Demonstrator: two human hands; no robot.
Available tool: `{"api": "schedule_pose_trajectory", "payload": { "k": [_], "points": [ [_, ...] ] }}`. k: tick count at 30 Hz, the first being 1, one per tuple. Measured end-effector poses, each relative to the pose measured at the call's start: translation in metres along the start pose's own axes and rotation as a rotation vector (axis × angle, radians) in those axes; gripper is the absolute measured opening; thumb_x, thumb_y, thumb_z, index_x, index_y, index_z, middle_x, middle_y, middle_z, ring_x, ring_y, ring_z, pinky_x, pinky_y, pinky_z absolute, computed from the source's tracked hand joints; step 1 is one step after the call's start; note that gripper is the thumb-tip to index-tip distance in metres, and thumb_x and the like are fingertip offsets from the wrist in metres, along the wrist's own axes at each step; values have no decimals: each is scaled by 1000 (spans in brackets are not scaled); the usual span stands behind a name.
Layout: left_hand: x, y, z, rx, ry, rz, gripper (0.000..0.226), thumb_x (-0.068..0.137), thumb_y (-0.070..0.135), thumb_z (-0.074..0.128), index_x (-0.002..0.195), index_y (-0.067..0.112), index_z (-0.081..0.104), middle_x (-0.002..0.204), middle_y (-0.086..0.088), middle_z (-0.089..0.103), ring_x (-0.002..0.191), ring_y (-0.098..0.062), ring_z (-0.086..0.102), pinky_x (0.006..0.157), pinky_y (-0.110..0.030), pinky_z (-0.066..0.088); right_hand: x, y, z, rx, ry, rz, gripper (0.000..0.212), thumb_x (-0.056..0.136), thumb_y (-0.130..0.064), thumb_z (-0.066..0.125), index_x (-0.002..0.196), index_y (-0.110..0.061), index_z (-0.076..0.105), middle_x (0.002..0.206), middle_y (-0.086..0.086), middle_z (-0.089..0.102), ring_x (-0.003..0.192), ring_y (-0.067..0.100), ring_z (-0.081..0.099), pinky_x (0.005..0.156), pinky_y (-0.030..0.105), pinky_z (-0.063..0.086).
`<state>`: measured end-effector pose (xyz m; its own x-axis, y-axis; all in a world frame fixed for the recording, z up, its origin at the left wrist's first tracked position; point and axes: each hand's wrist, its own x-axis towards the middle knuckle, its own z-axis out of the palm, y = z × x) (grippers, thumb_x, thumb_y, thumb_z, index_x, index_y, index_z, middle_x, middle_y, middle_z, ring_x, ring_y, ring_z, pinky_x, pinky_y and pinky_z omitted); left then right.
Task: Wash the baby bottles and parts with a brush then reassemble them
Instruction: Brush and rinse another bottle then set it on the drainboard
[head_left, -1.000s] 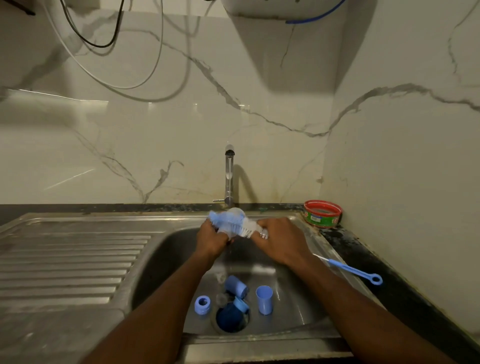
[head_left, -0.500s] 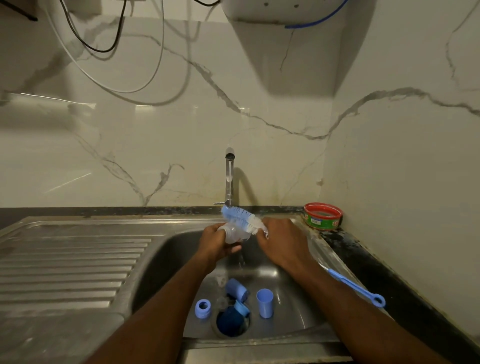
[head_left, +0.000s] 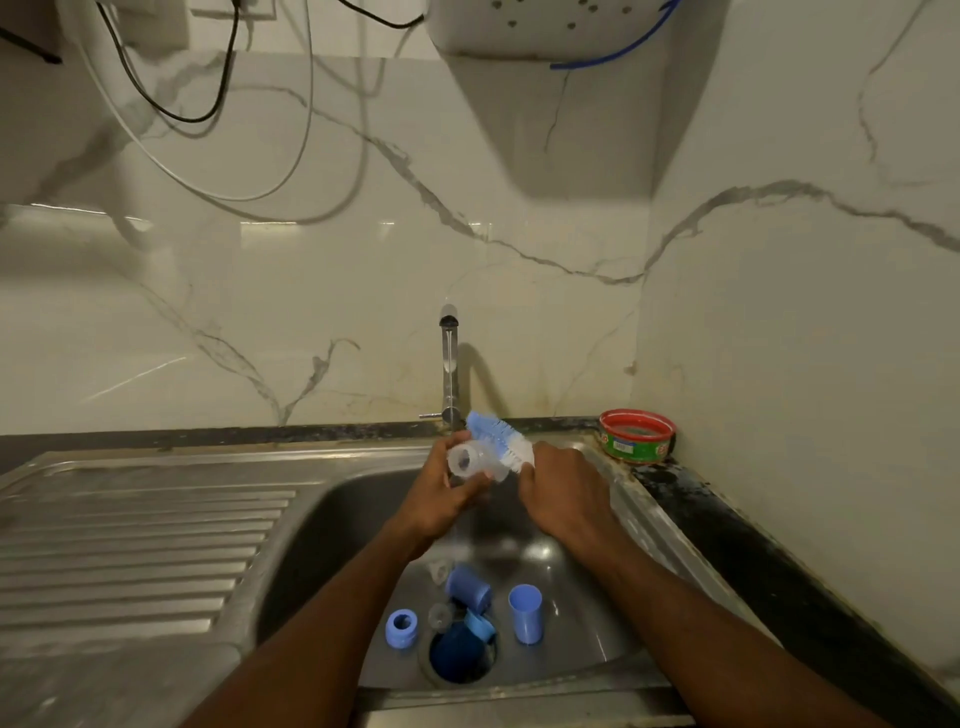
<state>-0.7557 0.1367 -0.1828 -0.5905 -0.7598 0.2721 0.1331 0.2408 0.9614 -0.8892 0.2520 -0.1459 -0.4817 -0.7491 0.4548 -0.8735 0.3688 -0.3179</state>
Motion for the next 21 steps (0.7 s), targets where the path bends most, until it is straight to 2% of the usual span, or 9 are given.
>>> {"api": "schedule_pose_trajectory", "payload": {
  "k": [4,7,9,11,14,17,18,19,21],
  "points": [
    [1,0,-7,172,189,23,51,89,47,72,132,29,53,123,0,66,106,-16,67,69,-34,63,5,-4,-20,-154,193,-62,26,97,-42,52,113,-22,57,101,1,65,78,20,62,60,30,41],
    [2,-5,-14,337,218,-5,60,89,64,59,137,28,54,125,0,65,107,-15,63,79,-27,54,9,2,-24,-157,228,-129,30,96,-44,52,119,-24,52,110,0,51,73,15,51,58,29,41],
    [2,-7,-15,368,211,-28,63,89,67,52,131,20,59,123,-5,66,105,-16,65,85,-29,54,7,8,-18,-131,166,-184,31,95,-41,56,121,-23,55,117,0,43,78,16,55,63,31,49],
    [0,-4,-13,372,223,-49,57,92,64,51,119,15,63,114,-7,69,98,-15,67,88,-32,56,3,7,-13,-92,141,-271,27,96,-37,55,120,-23,57,118,-1,42,82,17,60,68,36,54],
    [-3,3,-7,481,116,-22,41,97,57,54,100,17,62,96,-2,70,88,-12,67,88,-35,58,-1,-7,-8,-65,115,-372,25,99,-34,52,122,-24,56,121,-2,47,84,17,61,67,34,53],
    [-9,7,-2,446,-100,11,28,98,47,61,114,25,57,109,-1,67,101,-17,67,89,-41,59,0,-23,-3,-104,75,-385,28,99,-32,54,126,-25,55,125,-2,47,87,20,63,65,32,48],
    [-10,9,-1,431,-164,25,24,97,42,64,115,29,55,113,0,66,104,-18,67,87,-39,60,1,-26,-2,-111,69,-371,29,99,-32,55,127,-25,54,126,-1,47,88,20,63,66,33,48],
    [-12,9,1,446,-181,26,20,97,38,65,112,33,53,113,1,65,104,-18,67,85,-36,60,3,-27,-2,-114,66,-356,30,98,-32,56,127,-25,54,126,0,48,89,21,63,67,33,48],
    [-11,8,-1,496,-95,31,17,97,32,66,100,35,49,109,-2,65,101,-19,66,84,-37,59,4,-22,-5,-117,58,-332,30,98,-33,55,127,-25,55,125,0,50,93,23,63,68,34,47]
  ]
}}
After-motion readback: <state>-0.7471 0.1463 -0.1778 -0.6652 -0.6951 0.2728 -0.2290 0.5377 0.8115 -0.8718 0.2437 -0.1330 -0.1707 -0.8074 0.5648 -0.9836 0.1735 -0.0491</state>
